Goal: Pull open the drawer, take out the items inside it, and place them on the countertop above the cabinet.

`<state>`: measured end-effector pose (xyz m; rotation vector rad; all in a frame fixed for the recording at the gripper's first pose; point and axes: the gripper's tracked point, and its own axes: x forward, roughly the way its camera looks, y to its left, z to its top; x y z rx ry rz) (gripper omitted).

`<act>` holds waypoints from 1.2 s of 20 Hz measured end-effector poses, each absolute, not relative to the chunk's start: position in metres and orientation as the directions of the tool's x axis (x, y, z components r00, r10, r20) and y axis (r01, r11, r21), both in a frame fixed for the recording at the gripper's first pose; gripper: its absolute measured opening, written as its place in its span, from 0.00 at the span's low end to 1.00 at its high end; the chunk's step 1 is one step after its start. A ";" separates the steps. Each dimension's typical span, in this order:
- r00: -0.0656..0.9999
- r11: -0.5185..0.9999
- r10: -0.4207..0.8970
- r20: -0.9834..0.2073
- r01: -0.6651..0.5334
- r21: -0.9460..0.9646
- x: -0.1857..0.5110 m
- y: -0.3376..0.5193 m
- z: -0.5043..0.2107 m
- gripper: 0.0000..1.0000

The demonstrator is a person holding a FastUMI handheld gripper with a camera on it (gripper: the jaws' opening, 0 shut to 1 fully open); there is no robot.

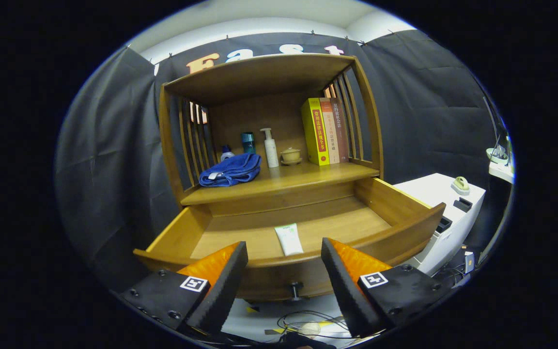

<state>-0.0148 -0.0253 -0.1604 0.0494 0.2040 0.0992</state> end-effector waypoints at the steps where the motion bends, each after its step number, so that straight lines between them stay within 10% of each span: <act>1: 0.972 0.993 0.112 -0.205 -0.103 0.050 -0.009 -0.021 -0.153 0.99; 8: 0.941 0.972 0.207 -0.269 -0.228 -0.052 0.048 0.011 -0.115 0.99; 24: 0.600 0.966 0.066 -0.797 -0.239 -0.099 0.143 -0.005 -0.268 0.97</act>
